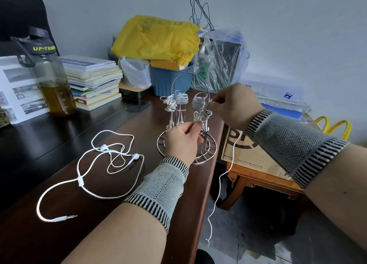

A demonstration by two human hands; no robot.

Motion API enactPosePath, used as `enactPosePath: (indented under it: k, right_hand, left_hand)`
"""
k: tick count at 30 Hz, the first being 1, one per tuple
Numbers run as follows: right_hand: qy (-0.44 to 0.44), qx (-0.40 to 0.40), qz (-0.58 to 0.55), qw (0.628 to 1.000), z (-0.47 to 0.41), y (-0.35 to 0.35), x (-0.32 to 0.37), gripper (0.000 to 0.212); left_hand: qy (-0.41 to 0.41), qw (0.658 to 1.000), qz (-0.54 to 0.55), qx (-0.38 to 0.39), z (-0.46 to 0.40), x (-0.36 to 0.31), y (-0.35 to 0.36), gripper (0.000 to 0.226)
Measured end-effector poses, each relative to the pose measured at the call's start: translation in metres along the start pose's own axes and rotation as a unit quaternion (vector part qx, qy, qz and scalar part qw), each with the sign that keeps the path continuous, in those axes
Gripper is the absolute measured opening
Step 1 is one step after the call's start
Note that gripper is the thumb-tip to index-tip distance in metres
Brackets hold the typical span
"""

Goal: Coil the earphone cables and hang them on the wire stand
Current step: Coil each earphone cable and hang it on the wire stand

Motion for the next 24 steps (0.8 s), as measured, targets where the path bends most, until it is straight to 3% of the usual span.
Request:
enactPosePath:
  k: [6, 12, 15, 17, 19, 22, 24]
  right_hand:
    - [-0.085, 0.063, 0.172, 0.979, -0.008, 0.019, 0.038, 0.022]
    - [-0.112, 0.104, 0.215, 0.964, -0.003, 0.026, 0.063, 0.012]
    - [-0.159, 0.119, 0.236, 0.951, 0.014, 0.03, 0.078, 0.018]
    - [-0.21, 0.102, 0.248, 0.94, 0.026, 0.026, 0.083, 0.01]
    - [-0.24, 0.09, 0.26, 0.931, 0.038, 0.026, 0.078, 0.02]
    - [-0.233, 0.018, 0.164, 0.959, 0.051, 0.026, 0.059, 0.018]
    - [-0.157, -0.063, 0.04, 0.985, 0.054, 0.024, 0.033, 0.024]
  left_hand:
    - [0.009, 1.0, 0.001, 0.0, 0.0, -0.001, 0.0, 0.024]
    - [0.022, 0.999, -0.042, -0.004, -0.004, 0.002, 0.0, 0.043]
    - [0.017, 0.998, -0.061, -0.009, -0.003, 0.001, -0.003, 0.05]
    - [0.041, 0.997, -0.068, -0.007, -0.007, 0.001, -0.002, 0.051]
    - [0.042, 0.995, -0.085, 0.013, -0.01, 0.005, 0.005, 0.044]
    - [0.038, 0.999, -0.02, 0.008, -0.012, 0.008, 0.007, 0.042]
    - [0.048, 0.999, -0.019, 0.01, -0.008, 0.004, 0.005, 0.029]
Point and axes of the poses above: each hand's wrist, its own z-axis away from the middle knuckle, its own y-axis out of the palm, x = y × z, the point moved 7 cm from there along -z, towards the middle knuckle, and after that the axes turned 8 degrees about -x, right-handed, at the moved point
